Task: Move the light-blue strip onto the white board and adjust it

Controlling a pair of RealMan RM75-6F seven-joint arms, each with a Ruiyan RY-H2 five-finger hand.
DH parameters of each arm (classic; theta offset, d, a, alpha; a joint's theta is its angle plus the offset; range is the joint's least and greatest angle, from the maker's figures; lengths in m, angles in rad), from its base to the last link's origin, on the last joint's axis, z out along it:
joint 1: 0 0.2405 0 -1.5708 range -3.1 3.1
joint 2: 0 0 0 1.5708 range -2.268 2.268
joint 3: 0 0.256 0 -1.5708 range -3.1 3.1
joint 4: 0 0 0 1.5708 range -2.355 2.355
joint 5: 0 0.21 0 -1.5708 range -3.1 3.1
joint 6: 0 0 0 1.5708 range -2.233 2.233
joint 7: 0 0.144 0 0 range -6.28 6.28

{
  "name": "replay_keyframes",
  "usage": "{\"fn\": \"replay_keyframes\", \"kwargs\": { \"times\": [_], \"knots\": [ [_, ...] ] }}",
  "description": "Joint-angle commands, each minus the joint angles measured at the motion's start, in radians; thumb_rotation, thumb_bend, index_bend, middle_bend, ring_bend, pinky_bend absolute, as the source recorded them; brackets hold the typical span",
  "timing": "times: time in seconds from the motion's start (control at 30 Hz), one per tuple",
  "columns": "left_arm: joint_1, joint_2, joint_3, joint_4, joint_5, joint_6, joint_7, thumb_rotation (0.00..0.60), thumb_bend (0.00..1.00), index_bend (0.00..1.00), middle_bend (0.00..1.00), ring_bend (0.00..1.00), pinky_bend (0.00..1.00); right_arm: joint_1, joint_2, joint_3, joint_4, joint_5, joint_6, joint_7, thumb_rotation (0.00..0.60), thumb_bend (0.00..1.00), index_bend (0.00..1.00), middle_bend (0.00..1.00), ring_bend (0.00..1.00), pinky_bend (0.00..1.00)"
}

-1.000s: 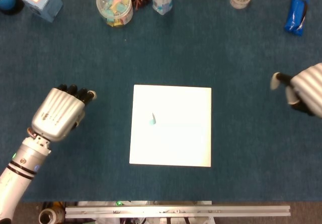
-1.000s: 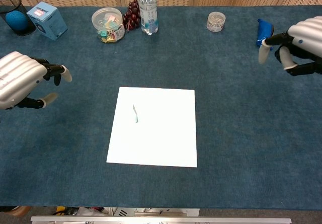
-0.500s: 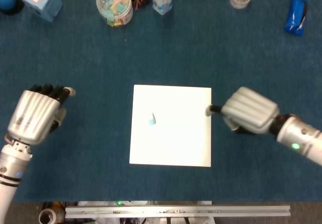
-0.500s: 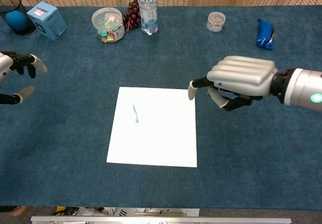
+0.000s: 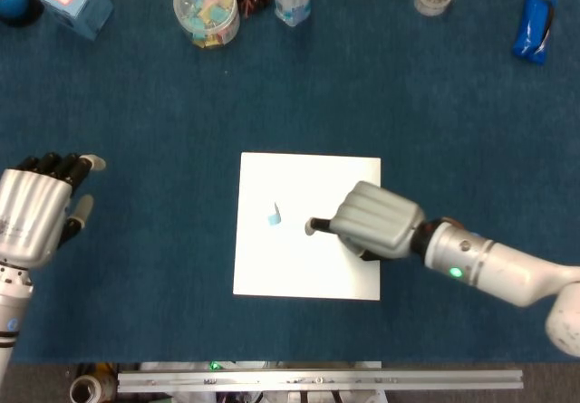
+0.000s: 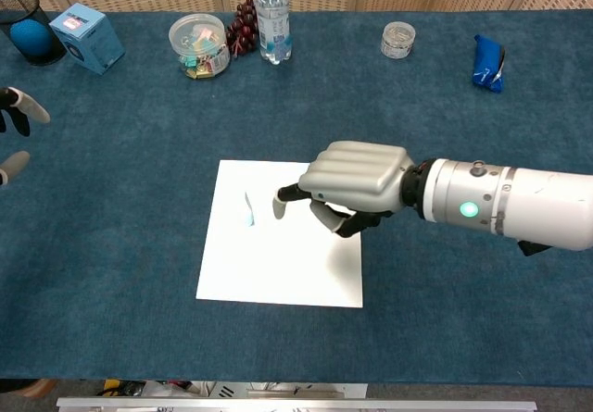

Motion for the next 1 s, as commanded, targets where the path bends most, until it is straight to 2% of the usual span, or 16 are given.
{"fn": "replay_keyframes", "kwargs": {
  "times": [0.03, 0.43, 1.0],
  "knots": [
    [0.003, 0.001, -0.002, 0.001, 0.002, 0.000, -0.004, 0.600, 0.34, 0.36, 0.47, 0.45, 0.55, 0.030, -0.051, -0.008, 0.031, 0.053, -0.015, -0.057, 0.600, 1.00, 0.28, 1.00, 1.00, 1.00],
    [0.013, 0.006, -0.008, 0.002, 0.013, -0.012, -0.026, 0.600, 0.33, 0.36, 0.47, 0.45, 0.55, 0.107, -0.193, -0.036, 0.116, 0.249, 0.035, -0.246, 0.600, 1.00, 0.28, 1.00, 1.00, 1.00],
    [0.018, 0.019, -0.013, 0.005, 0.030, -0.027, -0.059, 0.600, 0.34, 0.36, 0.47, 0.45, 0.55, 0.180, -0.292, -0.056, 0.204, 0.401, 0.116, -0.343, 0.600, 1.00, 0.28, 1.00, 1.00, 1.00]
  ]
}}
